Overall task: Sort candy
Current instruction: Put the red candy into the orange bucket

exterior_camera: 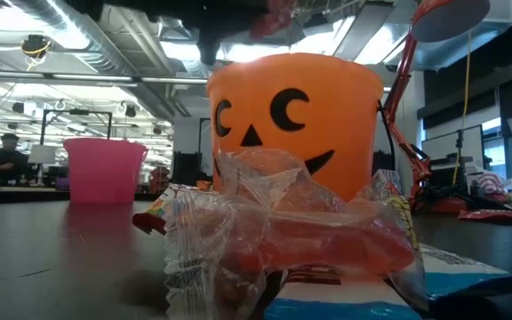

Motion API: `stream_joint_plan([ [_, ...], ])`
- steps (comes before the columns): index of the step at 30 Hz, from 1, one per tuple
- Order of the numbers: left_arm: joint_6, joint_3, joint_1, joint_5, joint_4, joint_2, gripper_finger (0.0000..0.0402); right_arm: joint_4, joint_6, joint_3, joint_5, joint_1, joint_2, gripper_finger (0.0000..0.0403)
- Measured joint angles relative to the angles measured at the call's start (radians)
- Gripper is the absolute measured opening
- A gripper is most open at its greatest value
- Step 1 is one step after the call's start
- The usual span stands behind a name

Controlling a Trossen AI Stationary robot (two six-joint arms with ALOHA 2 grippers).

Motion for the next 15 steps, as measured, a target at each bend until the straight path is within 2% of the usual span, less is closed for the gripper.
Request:
stream_joint_plan([
  [4, -0.027, 0.0, 0.018, 0.016, 0.009, 0.014, 0.0076, -0.002, -0.012, 0.0, 0.013, 0.0, -0.006, 0.0177],
  [9, 0.034, 0.0, 0.017, 0.105, -0.012, 0.016, 0.0131, 0.004, -0.011, 0.007, -0.002, 0.0, -0.022, 0.0177],
  [15, 0.061, 0.003, 0.013, 0.107, -0.012, 0.015, 0.0188, -0.066, -0.011, 0.11, -0.067, 0.0, -0.023, 0.0177],
])
